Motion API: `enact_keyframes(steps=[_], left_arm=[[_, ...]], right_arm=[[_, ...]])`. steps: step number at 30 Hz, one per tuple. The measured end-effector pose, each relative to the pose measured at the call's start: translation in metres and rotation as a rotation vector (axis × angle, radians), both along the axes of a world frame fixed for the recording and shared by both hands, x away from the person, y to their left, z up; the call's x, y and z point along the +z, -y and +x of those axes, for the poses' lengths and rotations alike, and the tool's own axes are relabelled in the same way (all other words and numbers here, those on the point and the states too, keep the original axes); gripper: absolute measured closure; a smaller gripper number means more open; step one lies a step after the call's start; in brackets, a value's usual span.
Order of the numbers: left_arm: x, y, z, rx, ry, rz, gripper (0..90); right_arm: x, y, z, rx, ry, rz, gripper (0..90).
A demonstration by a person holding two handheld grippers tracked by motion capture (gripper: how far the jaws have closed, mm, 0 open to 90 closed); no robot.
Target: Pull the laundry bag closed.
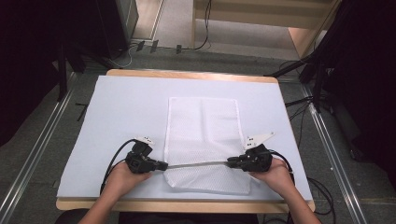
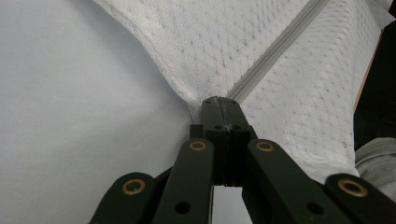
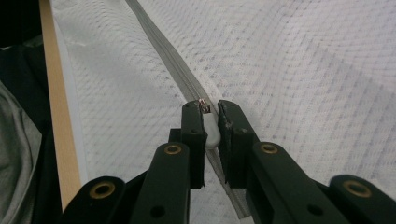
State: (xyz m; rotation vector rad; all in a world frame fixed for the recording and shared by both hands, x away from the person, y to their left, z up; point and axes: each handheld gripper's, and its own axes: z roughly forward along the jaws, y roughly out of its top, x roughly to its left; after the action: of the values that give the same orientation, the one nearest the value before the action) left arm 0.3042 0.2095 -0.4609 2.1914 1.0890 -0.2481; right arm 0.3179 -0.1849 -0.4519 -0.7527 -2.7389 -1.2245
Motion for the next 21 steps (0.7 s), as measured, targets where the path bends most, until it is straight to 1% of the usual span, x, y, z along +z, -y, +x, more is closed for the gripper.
enact_keyframes(steps=[1,12,13,15,19,21], left_arm=[[0.0,0.0,0.0,0.0,-0.001,0.0,90.0],[0.0,0.0,0.0,-0.001,0.0,-0.002,90.0],[0.0,0.0,0.0,-0.001,-0.001,-0.001,90.0],[0.0,0.0,0.0,-0.001,-0.001,-0.003,90.0],[0.0,0.0,0.0,0.0,-0.002,-0.002,90.0],[0.0,0.0,0.001,-0.003,-0.004,-0.004,90.0]], right_arm=[[0.0,0.002,0.0,-0.003,-0.009,0.003,82.9],[0.0,0.007,0.0,-0.004,-0.011,0.002,82.9],[-0.001,0.007,0.0,0.0,-0.002,0.002,82.9],[-0.001,0.009,-0.001,-0.007,-0.013,0.0,82.9],[-0.002,0.014,-0.002,-0.015,-0.012,0.009,82.9],[-0.003,0.015,-0.003,-0.014,-0.016,0.004,83.0]])
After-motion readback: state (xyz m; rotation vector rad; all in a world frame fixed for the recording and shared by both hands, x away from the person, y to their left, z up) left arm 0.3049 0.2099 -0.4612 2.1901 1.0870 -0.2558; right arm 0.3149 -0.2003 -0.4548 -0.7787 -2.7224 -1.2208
